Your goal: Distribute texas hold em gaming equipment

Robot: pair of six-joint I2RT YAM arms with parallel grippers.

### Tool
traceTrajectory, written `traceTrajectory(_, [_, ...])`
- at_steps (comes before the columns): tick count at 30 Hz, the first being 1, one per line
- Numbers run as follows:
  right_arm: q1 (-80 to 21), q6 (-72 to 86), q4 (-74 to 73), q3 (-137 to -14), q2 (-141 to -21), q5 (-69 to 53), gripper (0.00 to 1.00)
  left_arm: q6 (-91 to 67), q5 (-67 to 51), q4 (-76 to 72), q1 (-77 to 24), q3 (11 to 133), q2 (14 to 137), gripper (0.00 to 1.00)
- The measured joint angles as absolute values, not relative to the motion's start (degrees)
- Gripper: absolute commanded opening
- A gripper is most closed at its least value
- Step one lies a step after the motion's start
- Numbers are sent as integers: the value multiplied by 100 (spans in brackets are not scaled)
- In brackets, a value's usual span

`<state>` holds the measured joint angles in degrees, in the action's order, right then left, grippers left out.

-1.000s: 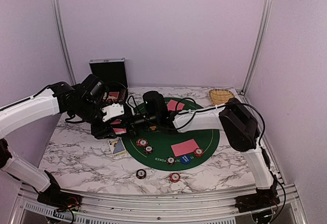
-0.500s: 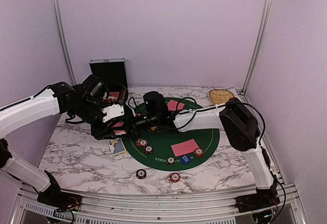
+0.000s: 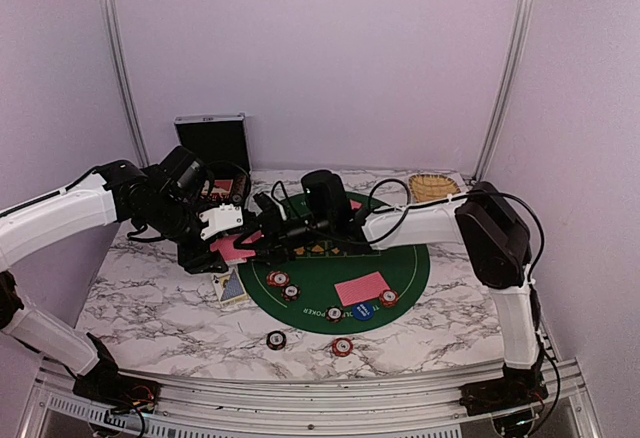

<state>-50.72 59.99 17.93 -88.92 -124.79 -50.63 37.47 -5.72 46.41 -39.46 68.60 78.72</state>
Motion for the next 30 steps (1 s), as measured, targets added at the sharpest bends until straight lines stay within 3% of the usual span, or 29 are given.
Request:
traceTrajectory(14, [-4893,5966,1564,-8589,-12127,-4945,18,3747,-545,4654,-3944,6860,7872,0])
traceTrajectory(30, [-4873,6493,2099,-8213,-11911,-4956,22,3747,-548,4652,-3944,6860,7870,0])
